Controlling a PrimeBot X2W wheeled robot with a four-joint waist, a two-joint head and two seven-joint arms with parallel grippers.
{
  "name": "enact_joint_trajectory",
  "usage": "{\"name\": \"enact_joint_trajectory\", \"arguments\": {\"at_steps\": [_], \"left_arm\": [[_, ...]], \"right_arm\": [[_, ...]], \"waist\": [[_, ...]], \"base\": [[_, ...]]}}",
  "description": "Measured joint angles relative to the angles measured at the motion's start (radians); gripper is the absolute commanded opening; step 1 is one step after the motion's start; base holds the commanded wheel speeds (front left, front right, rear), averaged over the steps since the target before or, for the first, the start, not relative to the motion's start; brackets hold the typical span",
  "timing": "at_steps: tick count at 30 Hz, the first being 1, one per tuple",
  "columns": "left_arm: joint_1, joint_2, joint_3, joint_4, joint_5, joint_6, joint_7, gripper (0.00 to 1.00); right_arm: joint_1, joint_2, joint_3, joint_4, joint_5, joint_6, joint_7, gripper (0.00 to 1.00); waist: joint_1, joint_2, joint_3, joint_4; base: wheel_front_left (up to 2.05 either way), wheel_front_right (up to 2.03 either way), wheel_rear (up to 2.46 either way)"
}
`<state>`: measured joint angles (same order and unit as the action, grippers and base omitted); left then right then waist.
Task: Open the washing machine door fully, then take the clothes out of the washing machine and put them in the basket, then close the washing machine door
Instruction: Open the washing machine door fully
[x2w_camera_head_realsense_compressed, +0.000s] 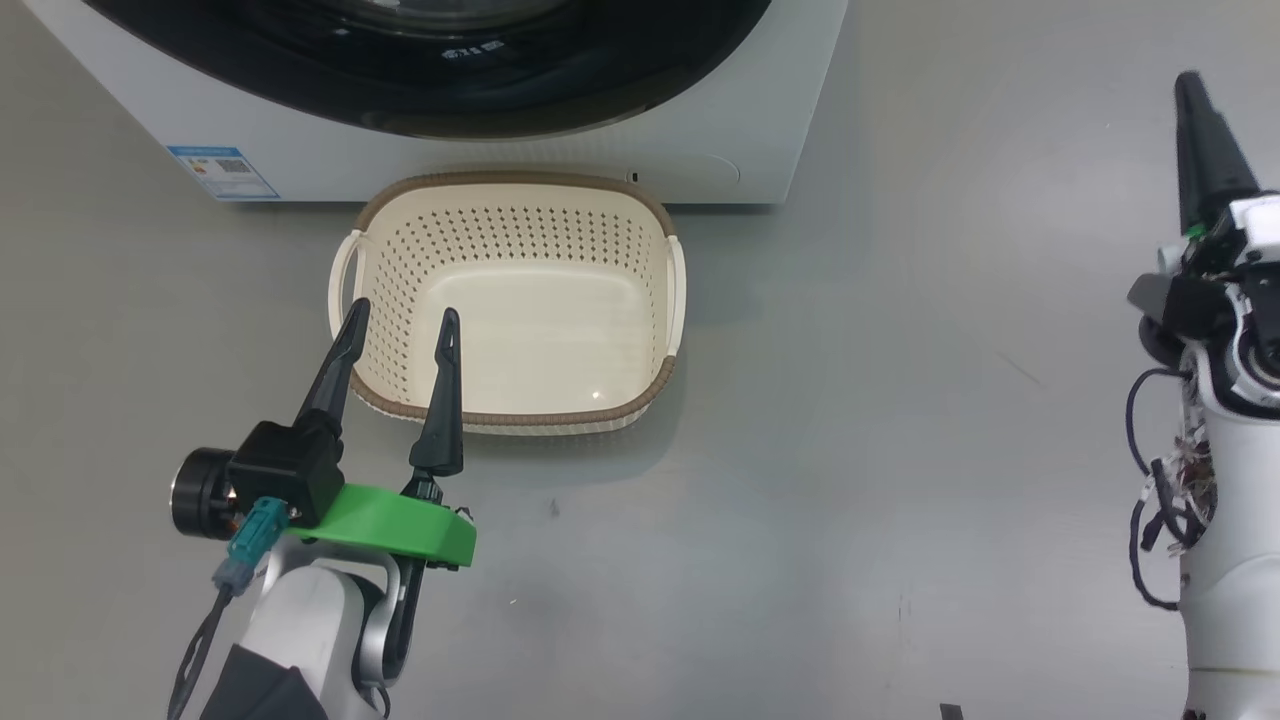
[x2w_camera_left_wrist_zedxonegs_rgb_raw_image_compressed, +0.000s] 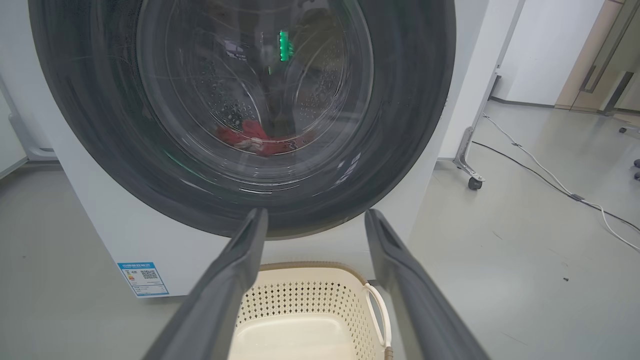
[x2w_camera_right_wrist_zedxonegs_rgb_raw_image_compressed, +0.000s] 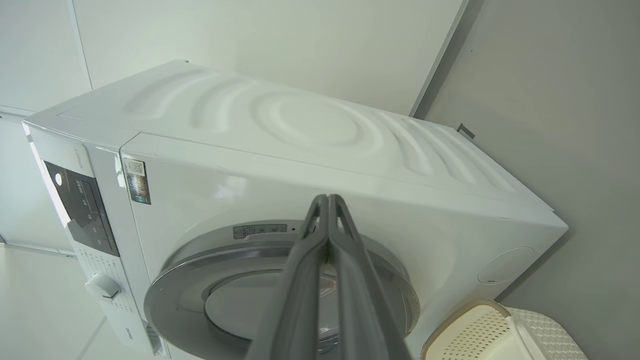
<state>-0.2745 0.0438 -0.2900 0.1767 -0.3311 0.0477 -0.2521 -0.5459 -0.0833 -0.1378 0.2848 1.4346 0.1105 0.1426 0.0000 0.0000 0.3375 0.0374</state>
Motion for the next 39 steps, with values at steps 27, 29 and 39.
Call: {"name": "enact_joint_trajectory", "arguments": {"at_steps": [27,29,39], "left_arm": [[-0.155,-0.006,-0.134,-0.045,-0.049,0.021,0.000,1.00],[-0.163,-0.006,-0.138,-0.050,-0.056,0.027,0.000,1.00],[-0.183,-0.008,-0.170,-0.056,-0.081,0.037,0.000,1.00]], "right_arm": [[-0.471,-0.144,0.115,0.116,0.047,-0.104,0.292,0.00],[-0.500,-0.145,0.121,0.123,0.046,-0.106,0.303,0.00],[-0.603,-0.154,0.156,0.181,0.027,-0.123,0.334,0.00]], "waist": [[0.0001,0.0000,0.233,0.119],[0.0001,0.0000,0.242,0.130],[0.0001,0.0000,0.272,0.178]], "base": [[0.00,0.00,0.00],[0.00,0.00,0.00],[0.00,0.00,0.00]]}}
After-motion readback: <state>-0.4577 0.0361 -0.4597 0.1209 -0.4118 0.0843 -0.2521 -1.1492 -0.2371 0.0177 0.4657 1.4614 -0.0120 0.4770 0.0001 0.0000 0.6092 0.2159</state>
